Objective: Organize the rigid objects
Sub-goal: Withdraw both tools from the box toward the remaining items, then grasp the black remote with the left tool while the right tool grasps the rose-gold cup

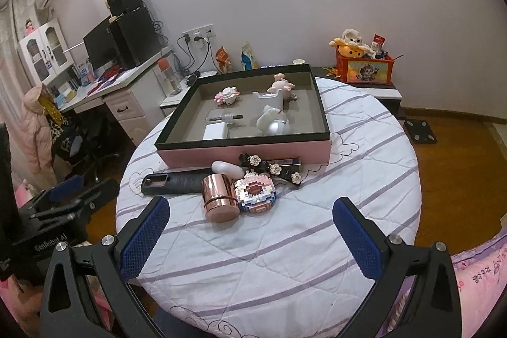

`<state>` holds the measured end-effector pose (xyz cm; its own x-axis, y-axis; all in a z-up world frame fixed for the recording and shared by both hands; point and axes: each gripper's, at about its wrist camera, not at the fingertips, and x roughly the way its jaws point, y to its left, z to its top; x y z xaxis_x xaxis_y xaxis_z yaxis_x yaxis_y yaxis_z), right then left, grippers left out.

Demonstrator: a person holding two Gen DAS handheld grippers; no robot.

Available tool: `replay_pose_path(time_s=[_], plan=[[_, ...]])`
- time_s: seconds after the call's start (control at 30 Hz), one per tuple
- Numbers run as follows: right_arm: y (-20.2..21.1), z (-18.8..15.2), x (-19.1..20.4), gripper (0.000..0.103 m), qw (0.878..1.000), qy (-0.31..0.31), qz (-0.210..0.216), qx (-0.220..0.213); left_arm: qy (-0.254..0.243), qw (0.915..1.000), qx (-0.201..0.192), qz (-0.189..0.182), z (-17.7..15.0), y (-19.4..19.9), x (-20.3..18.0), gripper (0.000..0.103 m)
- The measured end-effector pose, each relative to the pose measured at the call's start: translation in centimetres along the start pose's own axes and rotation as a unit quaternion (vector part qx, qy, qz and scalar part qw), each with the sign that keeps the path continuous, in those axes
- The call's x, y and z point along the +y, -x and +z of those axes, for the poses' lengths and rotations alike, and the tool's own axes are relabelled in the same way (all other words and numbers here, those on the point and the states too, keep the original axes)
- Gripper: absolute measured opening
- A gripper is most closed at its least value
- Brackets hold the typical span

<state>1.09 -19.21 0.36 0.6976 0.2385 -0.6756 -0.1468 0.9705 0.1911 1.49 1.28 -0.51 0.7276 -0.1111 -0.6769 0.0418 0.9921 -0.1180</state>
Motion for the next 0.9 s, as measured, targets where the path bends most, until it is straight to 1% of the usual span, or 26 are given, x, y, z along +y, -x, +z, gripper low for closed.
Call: replay_pose_path(time_s=[0.13,0.3,0.6,0.7,0.8,0.9], plan=[[0.0,-0.2,0.2,0.103,1.0,0.003,-0.003,0.003,0.005,1.0,0.007,-0.001,-0.4,-0.3,0.2,0.103],[-1.0,-0.5,0.2,0.103,1.0,0.006,-0.005,0.017,0.0,0.9999,0.015,0.0,-0.7,-1.1,0.3,0.103],[-4.2,-1.2,0.9,0.103,0.998,0.019,0.0,0.055,-0.02,0.9989,0.041,0.012,-1.2,-5.7,1.5,0.103],[-5.6,-1.3,1.2,0.103,0.997,0.024,-0.003,0.068,-0.036,0.9983,0.045,0.012,-1.0,-7.6,2.0,0.103],[-6.8,-1.4,1.7,0.103,0.996,0.03,0.0,0.079,-0.065,0.9963,0.054,0.009,-0.6,-9.9,2.5,0.103],[-7.8,-1.4,2.2,0.103,0.995,0.035,-0.001,0.09,-0.098,0.9932,0.063,0.0,0.0,-12.2,2.9,0.103]])
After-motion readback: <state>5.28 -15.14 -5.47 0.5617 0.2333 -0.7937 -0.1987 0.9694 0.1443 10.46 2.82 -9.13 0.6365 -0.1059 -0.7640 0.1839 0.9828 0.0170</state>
